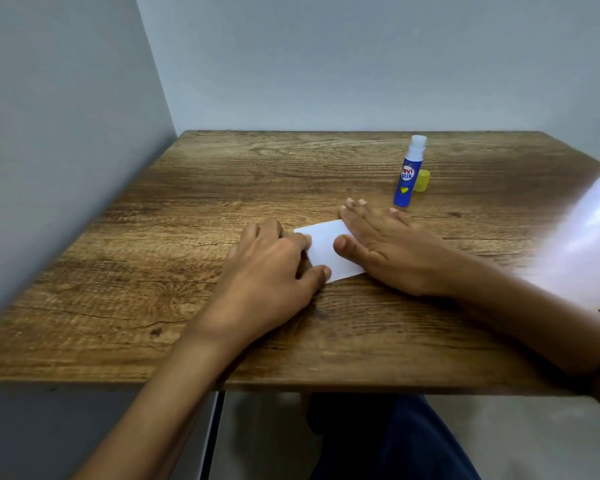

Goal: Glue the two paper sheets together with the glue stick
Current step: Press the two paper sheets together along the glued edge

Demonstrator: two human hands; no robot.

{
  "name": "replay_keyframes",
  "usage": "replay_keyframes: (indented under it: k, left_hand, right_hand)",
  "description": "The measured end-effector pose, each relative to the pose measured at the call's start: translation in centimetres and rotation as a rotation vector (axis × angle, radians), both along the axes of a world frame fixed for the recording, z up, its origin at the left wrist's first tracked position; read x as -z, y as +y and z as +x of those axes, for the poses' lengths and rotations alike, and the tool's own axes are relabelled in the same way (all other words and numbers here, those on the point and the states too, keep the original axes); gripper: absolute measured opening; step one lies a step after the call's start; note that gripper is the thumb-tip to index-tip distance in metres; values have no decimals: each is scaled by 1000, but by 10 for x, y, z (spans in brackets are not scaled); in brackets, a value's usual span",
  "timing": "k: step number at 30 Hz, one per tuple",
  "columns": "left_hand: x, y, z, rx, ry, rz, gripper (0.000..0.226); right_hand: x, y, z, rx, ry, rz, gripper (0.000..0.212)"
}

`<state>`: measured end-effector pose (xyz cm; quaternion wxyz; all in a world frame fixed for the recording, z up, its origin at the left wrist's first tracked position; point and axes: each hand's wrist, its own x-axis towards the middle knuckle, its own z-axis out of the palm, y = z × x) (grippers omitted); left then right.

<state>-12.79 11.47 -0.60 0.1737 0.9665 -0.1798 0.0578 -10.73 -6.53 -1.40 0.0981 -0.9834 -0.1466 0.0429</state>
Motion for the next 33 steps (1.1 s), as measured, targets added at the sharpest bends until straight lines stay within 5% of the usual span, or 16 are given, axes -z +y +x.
replay_keyframes:
  k: [6, 18, 33]
  left_hand:
    - [0, -2, 2, 5, -9, 58, 44]
    - [-17, -57, 54, 162, -85, 41, 29]
    - [-38, -61, 80, 71, 347, -165, 14]
  right_hand:
    - [5, -5, 3, 132, -46, -31, 91]
    - [4, -5, 4, 21, -113, 44, 68]
    - [4, 1, 11, -15, -178, 250, 84]
